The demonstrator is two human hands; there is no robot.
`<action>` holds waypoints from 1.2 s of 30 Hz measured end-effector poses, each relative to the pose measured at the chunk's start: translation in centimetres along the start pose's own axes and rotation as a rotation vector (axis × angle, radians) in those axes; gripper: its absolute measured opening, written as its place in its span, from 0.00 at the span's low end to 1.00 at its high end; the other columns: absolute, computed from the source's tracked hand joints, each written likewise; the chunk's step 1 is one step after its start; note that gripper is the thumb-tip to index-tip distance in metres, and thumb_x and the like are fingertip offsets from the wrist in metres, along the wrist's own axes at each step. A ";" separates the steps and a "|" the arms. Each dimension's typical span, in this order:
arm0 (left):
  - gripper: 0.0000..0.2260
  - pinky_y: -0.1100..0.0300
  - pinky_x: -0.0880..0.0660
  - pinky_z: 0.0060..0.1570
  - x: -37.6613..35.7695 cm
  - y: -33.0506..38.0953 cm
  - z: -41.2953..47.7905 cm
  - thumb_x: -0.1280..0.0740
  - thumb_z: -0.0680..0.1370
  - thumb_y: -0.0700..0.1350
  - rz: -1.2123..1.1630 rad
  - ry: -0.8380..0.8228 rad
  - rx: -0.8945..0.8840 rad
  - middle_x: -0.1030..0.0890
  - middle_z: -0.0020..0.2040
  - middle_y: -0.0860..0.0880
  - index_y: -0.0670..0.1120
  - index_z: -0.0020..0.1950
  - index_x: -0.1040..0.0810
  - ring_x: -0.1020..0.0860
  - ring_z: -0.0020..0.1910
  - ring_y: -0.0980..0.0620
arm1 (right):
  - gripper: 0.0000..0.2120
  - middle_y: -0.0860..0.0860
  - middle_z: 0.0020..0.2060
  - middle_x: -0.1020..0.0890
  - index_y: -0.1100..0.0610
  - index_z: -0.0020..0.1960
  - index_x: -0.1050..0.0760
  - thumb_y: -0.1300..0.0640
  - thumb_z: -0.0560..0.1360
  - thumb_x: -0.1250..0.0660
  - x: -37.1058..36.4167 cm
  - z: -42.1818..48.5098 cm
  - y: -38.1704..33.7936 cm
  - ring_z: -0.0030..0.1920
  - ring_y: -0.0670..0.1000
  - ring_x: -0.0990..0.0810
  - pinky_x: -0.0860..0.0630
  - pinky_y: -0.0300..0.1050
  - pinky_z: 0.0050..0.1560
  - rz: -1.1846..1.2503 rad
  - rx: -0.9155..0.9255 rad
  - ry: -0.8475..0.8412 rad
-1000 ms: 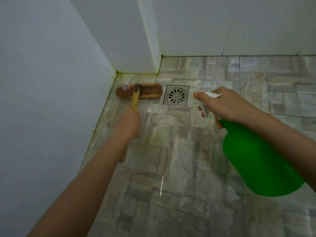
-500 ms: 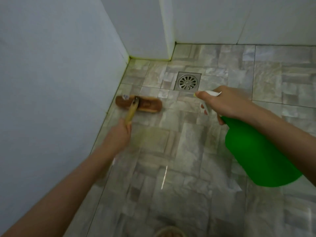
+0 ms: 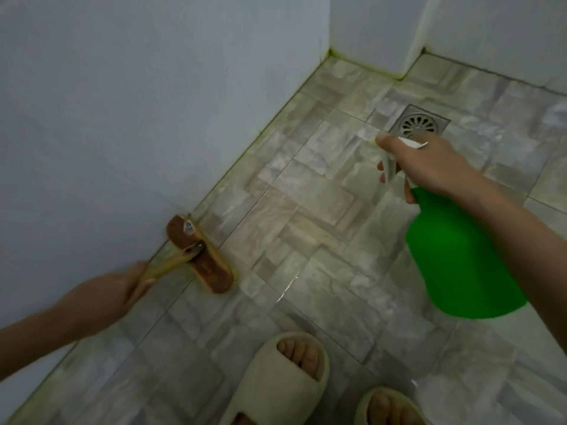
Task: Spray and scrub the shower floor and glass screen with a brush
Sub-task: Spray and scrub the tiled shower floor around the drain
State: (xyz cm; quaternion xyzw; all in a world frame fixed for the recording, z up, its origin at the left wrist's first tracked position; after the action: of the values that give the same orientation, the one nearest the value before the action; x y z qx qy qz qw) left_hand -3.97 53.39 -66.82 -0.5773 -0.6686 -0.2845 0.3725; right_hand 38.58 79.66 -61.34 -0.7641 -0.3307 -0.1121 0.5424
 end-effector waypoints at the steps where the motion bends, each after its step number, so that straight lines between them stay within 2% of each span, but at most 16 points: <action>1: 0.26 0.55 0.23 0.41 -0.2 -0.3 -0.3 0.56 0.74 0.65 0.008 -0.013 -0.004 0.21 0.41 0.50 0.51 0.59 0.32 0.21 0.38 0.51 | 0.27 0.55 0.41 0.13 0.62 0.43 0.19 0.39 0.79 0.40 -0.4 0.0 -0.2 0.18 0.52 0.24 0.26 0.44 0.33 -0.008 0.005 -0.008; 5: 0.24 0.53 0.25 0.40 2.6 5.3 3.6 0.54 0.78 0.60 0.082 0.114 -0.058 0.21 0.45 0.43 0.45 0.61 0.32 0.23 0.38 0.44 | 0.29 0.60 0.40 0.14 0.63 0.43 0.17 0.37 0.77 0.40 -1.9 0.2 -1.6 0.20 0.54 0.24 0.25 0.46 0.36 -0.017 0.044 -0.038; 7: 0.20 0.53 0.29 0.36 4.2 9.8 7.0 0.51 0.81 0.57 0.045 0.154 -0.099 0.22 0.45 0.41 0.44 0.62 0.34 0.26 0.36 0.44 | 0.28 0.59 0.41 0.14 0.64 0.45 0.18 0.39 0.78 0.39 -2.8 0.4 -2.8 0.18 0.52 0.25 0.25 0.43 0.33 0.015 0.068 -0.051; 10: 0.18 0.54 0.29 0.34 5.4 13.6 9.7 0.51 0.81 0.57 0.014 0.118 -0.173 0.26 0.38 0.46 0.44 0.56 0.34 0.27 0.34 0.45 | 0.27 0.55 0.43 0.13 0.64 0.50 0.19 0.39 0.77 0.38 -3.8 0.5 -3.6 0.18 0.50 0.25 0.26 0.40 0.28 0.043 0.056 -0.064; 12: 0.20 0.55 0.29 0.33 4.4 11.9 7.4 0.52 0.80 0.59 0.005 0.078 -0.191 0.29 0.36 0.50 0.45 0.58 0.33 0.28 0.32 0.49 | 0.27 0.55 0.42 0.13 0.63 0.49 0.18 0.39 0.77 0.39 -4.4 0.5 -3.7 0.18 0.50 0.25 0.27 0.37 0.25 0.000 0.064 -0.081; 14: 0.24 0.54 0.25 0.37 1.4 6.8 3.1 0.54 0.78 0.63 0.011 0.041 -0.149 0.26 0.38 0.51 0.48 0.61 0.33 0.26 0.34 0.51 | 0.27 0.55 0.41 0.14 0.64 0.48 0.18 0.40 0.78 0.39 -4.1 0.3 -3.6 0.18 0.49 0.25 0.29 0.34 0.22 -0.011 0.067 -0.085; 17: 0.34 0.54 0.22 0.35 -2.6 -1.4 -3.6 0.61 0.72 0.72 0.055 -0.009 -0.035 0.24 0.34 0.53 0.50 0.60 0.33 0.23 0.30 0.55 | 0.27 0.51 0.31 0.15 0.64 0.46 0.18 0.40 0.79 0.40 -3.8 -0.3 -2.4 0.17 0.49 0.25 0.27 0.40 0.28 -0.076 0.060 -0.099; 18: 0.35 0.55 0.23 0.33 -3.1 -2.0 -4.6 0.62 0.71 0.73 0.057 -0.014 -0.015 0.25 0.32 0.52 0.49 0.58 0.33 0.24 0.29 0.56 | 0.27 0.49 0.25 0.18 0.63 0.46 0.18 0.39 0.79 0.40 -3.8 -0.5 -2.0 0.17 0.48 0.25 0.27 0.41 0.30 -0.103 0.051 -0.103; 20: 0.27 0.59 0.28 0.30 -2.9 0.4 -3.9 0.58 0.74 0.68 0.053 -0.014 -0.020 0.27 0.31 0.52 0.49 0.54 0.34 0.27 0.27 0.56 | 0.28 0.48 0.19 0.22 0.63 0.46 0.18 0.39 0.79 0.40 -4.3 -0.6 -1.5 0.17 0.48 0.25 0.27 0.42 0.31 -0.120 0.041 -0.114; 22: 0.19 0.57 0.31 0.33 -1.2 5.8 -0.5 0.53 0.78 0.61 0.045 0.022 -0.082 0.27 0.35 0.53 0.49 0.56 0.35 0.28 0.31 0.54 | 0.29 0.50 0.23 0.19 0.63 0.46 0.18 0.37 0.78 0.41 -4.7 -0.3 -1.6 0.18 0.49 0.24 0.28 0.42 0.31 -0.108 0.044 -0.124; 24: 0.18 0.55 0.28 0.35 1.1 11.4 3.6 0.52 0.80 0.59 0.042 0.103 -0.158 0.24 0.39 0.49 0.47 0.59 0.35 0.26 0.34 0.50 | 0.29 0.51 0.32 0.15 0.62 0.47 0.18 0.36 0.77 0.41 -5.3 -0.1 -2.2 0.19 0.49 0.23 0.29 0.40 0.30 -0.096 0.052 -0.142; 27: 0.19 0.55 0.29 0.32 2.4 15.7 6.6 0.51 0.81 0.59 0.001 0.091 -0.210 0.27 0.36 0.50 0.46 0.58 0.34 0.27 0.31 0.50 | 0.28 0.51 0.30 0.15 0.63 0.45 0.18 0.38 0.78 0.40 -5.5 0.2 -2.9 0.18 0.49 0.25 0.29 0.35 0.25 -0.055 0.063 -0.127; 30: 0.24 0.55 0.25 0.36 0.1 12.0 2.2 0.54 0.78 0.64 0.014 0.047 -0.205 0.25 0.37 0.52 0.50 0.63 0.36 0.25 0.33 0.52 | 0.28 0.54 0.37 0.14 0.64 0.47 0.18 0.38 0.77 0.39 -5.1 0.3 -3.1 0.19 0.51 0.24 0.24 0.42 0.32 0.017 0.080 -0.120; 32: 0.28 0.58 0.25 0.38 -2.1 7.5 -2.1 0.59 0.75 0.67 0.053 -0.013 -0.166 0.24 0.37 0.54 0.52 0.66 0.38 0.24 0.33 0.54 | 0.28 0.53 0.39 0.13 0.63 0.47 0.18 0.38 0.77 0.40 -4.2 0.1 -2.6 0.19 0.51 0.24 0.26 0.43 0.33 -0.023 0.080 -0.117; 34: 0.30 0.63 0.30 0.34 -3.3 5.2 -5.0 0.61 0.73 0.67 0.144 -0.111 -0.113 0.27 0.33 0.54 0.52 0.64 0.37 0.27 0.30 0.56 | 0.28 0.55 0.39 0.13 0.62 0.46 0.18 0.37 0.78 0.41 -3.5 -0.3 -1.8 0.19 0.50 0.24 0.27 0.42 0.32 -0.078 0.083 -0.121; 36: 0.26 0.64 0.34 0.30 -3.0 6.8 -4.5 0.58 0.75 0.65 0.165 -0.110 -0.114 0.30 0.32 0.54 0.51 0.64 0.37 0.29 0.28 0.58 | 0.29 0.57 0.38 0.14 0.63 0.47 0.18 0.38 0.78 0.41 -2.9 -0.8 -1.3 0.18 0.49 0.25 0.28 0.42 0.32 -0.086 0.076 -0.114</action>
State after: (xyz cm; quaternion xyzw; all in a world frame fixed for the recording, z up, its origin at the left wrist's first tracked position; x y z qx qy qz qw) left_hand 3.64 49.18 -67.14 -0.6654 -0.6209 -0.2580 0.3242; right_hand 35.77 78.05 -61.56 -0.7332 -0.3978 -0.0789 0.5458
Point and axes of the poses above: each hand's wrist, its own z-axis towards the middle knuckle, its own x-axis out of the back of the hand, y = z × x, the point moved 10 cm from there along z, towards the middle knuckle
